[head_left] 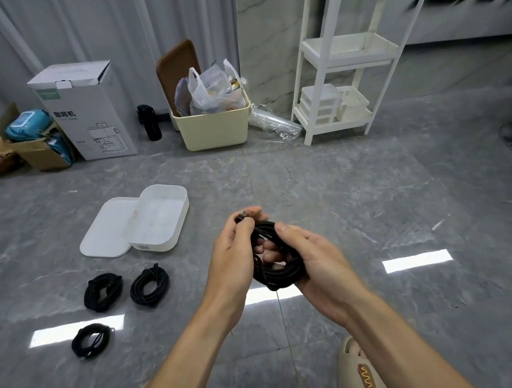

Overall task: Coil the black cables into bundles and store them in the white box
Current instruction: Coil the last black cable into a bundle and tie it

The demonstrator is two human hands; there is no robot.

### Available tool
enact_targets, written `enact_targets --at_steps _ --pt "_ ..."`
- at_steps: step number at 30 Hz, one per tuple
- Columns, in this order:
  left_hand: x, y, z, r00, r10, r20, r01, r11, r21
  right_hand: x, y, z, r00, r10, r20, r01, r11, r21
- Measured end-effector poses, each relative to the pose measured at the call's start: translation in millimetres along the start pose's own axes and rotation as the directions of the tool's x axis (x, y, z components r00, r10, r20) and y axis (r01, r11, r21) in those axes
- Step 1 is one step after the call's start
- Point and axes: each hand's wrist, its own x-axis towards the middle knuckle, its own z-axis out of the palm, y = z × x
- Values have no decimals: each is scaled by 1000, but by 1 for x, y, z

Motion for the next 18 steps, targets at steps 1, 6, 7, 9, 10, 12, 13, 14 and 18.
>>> enact_targets --at_steps 1,6,7,9,10,12,13,14,18 --pt "0 0 0 1000 -9 -1 9 1000 -8 -1 2 2 1000 -26 -14 26 1000 -7" --pt "-7 -5 6 1000 1 30 -2 999 41 -1 9 8 978 -142 -151 141 990 -16" --pt "-8 -6 7 999 23 40 -26 997 71 -2 9 8 975 -152 -161 150 988 -26" --pt "-9 -6 6 995 75 64 -82 991 108 -3 6 8 975 -156 -158 153 988 -31" --pt "-10 -5 6 993 95 68 -102 988 115 -3 5 8 978 -147 -146 145 989 -24" --pt "-10 -5 5 991 120 49 -126 983 131 -6 5 9 988 -115 -101 115 993 -3" --pt "-9 -5 5 991 131 29 -134 980 144 -7 6 10 993 -95 -75 96 995 0" --pt "-9 -5 4 989 145 4 -144 976 162 -8 7 10 996 -76 -54 75 997 -12" --pt "-5 -6 0 975 207 -79 -186 959 212 -11 8 6 999 -51 -1 51 994 -96"
